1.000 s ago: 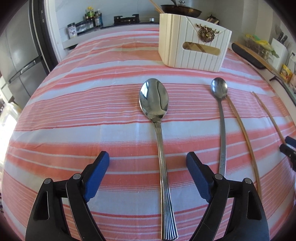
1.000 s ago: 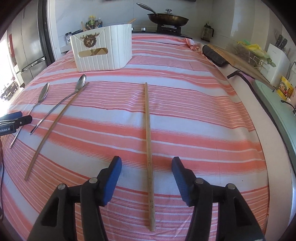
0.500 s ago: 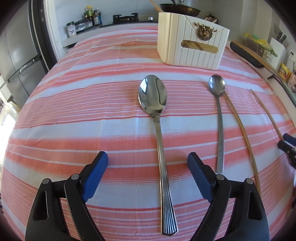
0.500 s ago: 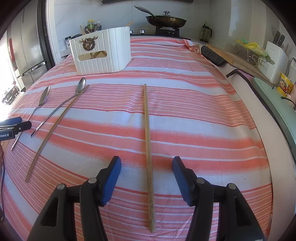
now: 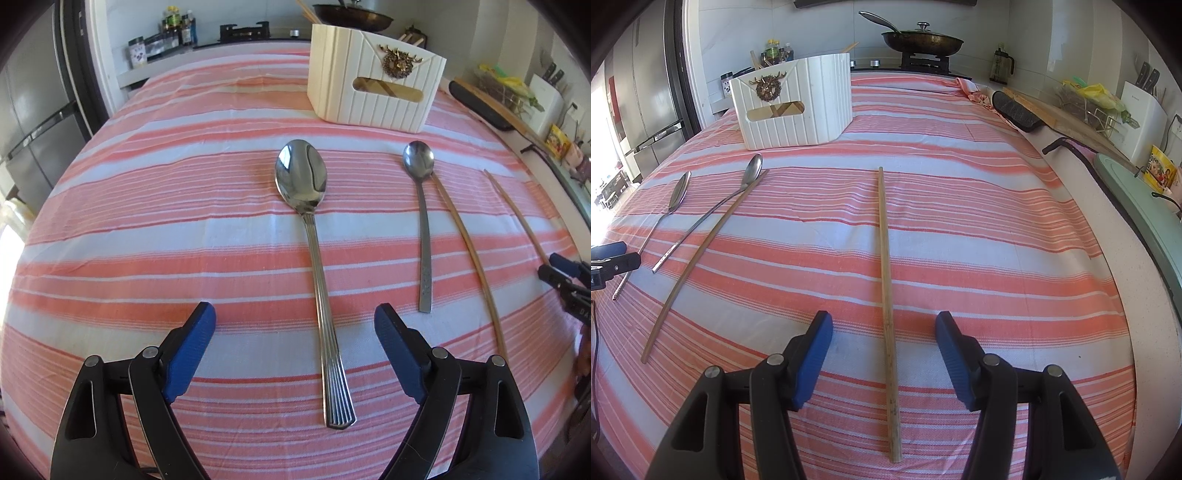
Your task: Organize utensils
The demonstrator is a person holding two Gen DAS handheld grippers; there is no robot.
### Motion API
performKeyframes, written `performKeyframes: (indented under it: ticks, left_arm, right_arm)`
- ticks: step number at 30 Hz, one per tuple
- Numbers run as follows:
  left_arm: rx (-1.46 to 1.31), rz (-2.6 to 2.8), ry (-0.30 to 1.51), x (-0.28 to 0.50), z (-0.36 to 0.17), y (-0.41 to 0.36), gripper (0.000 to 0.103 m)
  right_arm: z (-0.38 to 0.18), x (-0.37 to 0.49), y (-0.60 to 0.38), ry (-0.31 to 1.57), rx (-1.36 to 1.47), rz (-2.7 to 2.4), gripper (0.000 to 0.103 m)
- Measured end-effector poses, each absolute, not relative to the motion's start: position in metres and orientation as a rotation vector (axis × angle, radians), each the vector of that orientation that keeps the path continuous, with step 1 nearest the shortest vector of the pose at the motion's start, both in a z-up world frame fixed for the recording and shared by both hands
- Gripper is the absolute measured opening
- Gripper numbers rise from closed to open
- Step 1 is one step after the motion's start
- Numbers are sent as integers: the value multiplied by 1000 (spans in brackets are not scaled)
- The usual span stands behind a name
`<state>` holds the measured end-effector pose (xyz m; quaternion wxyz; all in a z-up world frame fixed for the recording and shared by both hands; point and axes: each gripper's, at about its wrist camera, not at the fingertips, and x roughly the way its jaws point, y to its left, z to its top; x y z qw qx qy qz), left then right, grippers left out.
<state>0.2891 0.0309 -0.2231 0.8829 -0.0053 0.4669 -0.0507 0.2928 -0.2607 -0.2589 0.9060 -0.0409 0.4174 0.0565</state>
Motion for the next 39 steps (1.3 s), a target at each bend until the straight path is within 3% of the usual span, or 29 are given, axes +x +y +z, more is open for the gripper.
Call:
performKeyframes:
  ticks: [19,26,35,37,39]
  left_arm:
    - [-154,-235,1011,313,-197,58,89]
    - [-32,-213,1079,354,-213,37,92]
    - [73,-54,1098,395,-228,16,93]
    - [61,-64,1107,399,-228,14,91]
    - [48,-88,1095,401,-225,14,76]
  right_arm:
    - [-257,295,-263,890,-92,141,60]
    - [-247,315,-269,1065,-117,232,60]
    - [-240,383,-263,1132,-105,254,60]
    - [-243,405,-253,1131,-94,271,60]
    - [-244,426,-242,1114,-95,277,59]
